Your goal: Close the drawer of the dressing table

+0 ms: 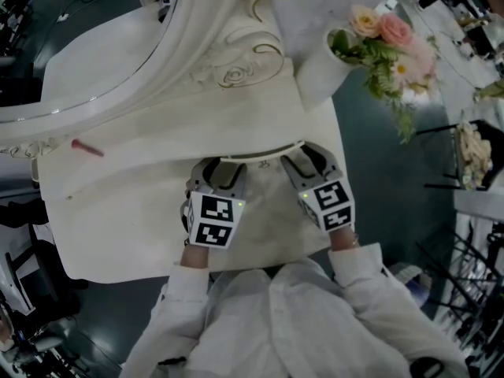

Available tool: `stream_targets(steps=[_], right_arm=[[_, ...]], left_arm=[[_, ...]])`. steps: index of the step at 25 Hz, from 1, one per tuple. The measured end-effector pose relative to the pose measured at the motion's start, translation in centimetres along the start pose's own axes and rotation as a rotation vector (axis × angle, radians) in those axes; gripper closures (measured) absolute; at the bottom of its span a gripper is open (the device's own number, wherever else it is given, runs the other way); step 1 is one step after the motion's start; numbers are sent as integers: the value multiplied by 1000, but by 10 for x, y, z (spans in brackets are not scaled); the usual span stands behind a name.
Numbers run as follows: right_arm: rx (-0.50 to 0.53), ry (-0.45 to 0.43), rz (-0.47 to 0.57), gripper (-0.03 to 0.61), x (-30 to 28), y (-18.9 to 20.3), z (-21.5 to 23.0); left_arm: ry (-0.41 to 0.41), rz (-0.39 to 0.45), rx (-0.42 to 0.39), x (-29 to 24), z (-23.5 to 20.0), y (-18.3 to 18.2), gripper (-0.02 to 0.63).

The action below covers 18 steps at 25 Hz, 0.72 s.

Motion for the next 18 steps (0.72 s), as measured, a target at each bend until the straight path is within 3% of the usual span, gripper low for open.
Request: stream_targets(steps=[5, 14, 18], right_arm=[[-12, -2, 10, 403, -6, -3, 5], [-29, 32, 43, 402, -12, -12, 10], [-24, 35, 47, 397, -16, -16, 11]], left_arm=[[-15, -8, -5, -3, -4, -4, 422], [-110, 1, 53, -6, -17, -10, 408], [-113, -6, 69, -9, -21, -10, 408]])
Point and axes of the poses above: the fingertips, and each gripper's own axes: x backward along the fingers, z to its right, y out of its underside, the point moved 3 cm from there along x, backward along the fingers, and after that the axes turned 6 degrees about -y, right-handed, at the moved point
